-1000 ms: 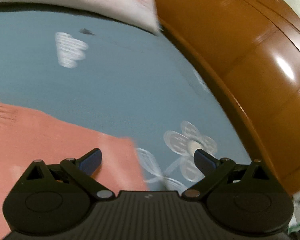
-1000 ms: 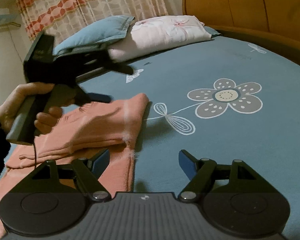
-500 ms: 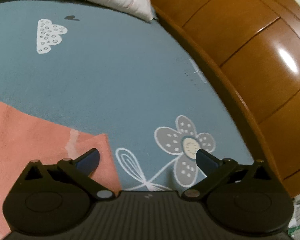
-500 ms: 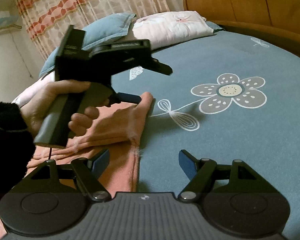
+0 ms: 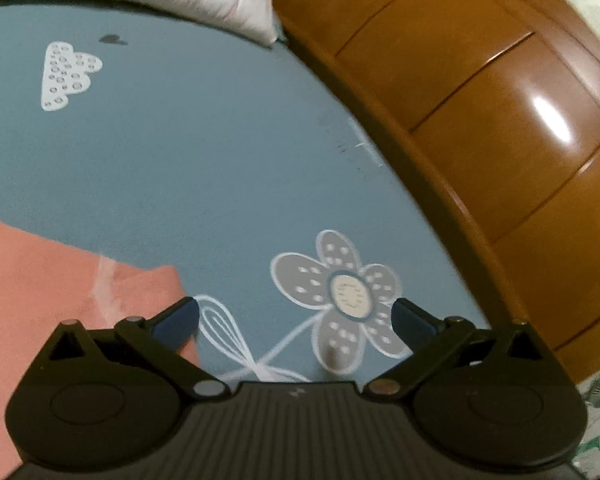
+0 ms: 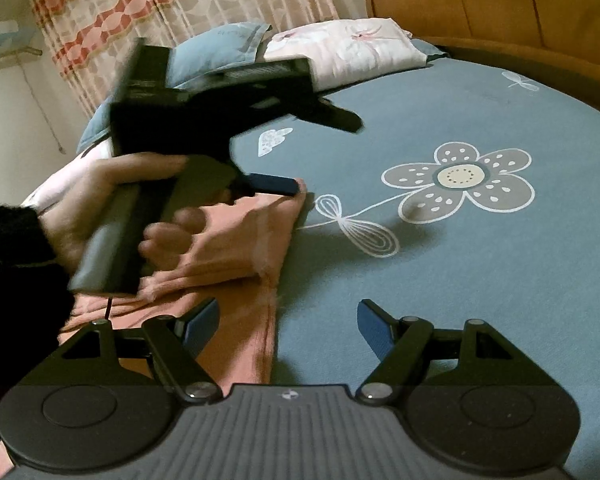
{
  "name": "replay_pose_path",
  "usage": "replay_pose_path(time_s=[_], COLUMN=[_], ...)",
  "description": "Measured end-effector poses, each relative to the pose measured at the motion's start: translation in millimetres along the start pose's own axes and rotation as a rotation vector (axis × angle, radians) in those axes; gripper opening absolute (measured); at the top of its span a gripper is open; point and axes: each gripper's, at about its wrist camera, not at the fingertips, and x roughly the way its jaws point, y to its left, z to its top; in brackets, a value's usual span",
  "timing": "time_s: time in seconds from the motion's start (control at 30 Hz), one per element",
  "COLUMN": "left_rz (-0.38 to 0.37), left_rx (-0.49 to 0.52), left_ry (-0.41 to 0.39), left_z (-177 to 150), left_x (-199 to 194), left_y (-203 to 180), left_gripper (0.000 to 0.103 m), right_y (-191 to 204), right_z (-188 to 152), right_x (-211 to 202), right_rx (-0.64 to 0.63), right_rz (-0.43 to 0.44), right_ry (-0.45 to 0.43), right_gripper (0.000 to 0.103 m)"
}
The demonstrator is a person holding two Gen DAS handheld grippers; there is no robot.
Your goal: Fold clothes
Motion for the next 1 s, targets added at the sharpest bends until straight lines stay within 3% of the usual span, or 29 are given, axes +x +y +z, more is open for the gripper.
replay_pose_path(time_s=[0.13,0.4,0.53,0.63,0.77,0.87,1.0], left_rz=[0.016,0.018,0.000,0.053,0.081,0.124,0.122], left_rx=[0.017,-0.001,0.015,0.026,-0.029,0.010,0.021], left_ry=[0.023,0.074,0.035,-0.023,0.016,0.002,0.011], left_z=[-15.3,-24.3,-21.3,-17.7,-12.8,-11.2,-7.5], left_x=[-14.5,12.8,-9.3,-25.1,-2.8,9.6,-2.1], left_y=[-2.2,0.2,-4.1,1.5,16.6,11.8,5.5], left_gripper=[0.101,0.101,0.101,0.101,0.101,0.101,0.101], right_y=[2.7,1.8,0.9,2.4,4.4,6.5,13.8], right_z=[-0.8,-0.9,-0.3,-1.1,-2.6,-3.3,-3.9], right_x=[1.4,3.5,2.5,2.0,5.1,7.1,4.2], right_rx=[-0.009,-0.011,-0.007,-0.011,-0.021,-0.031,-0.063], right_rz=[0.003,-0.004,0.001,0.003,0.001,0.009,0.039], right_ry=[0.007,0.023,0.024,0.022,0.032,0.046,0.039], right_gripper=[0.080,0.080,0.080,0.080,0.080,0.080,0.080])
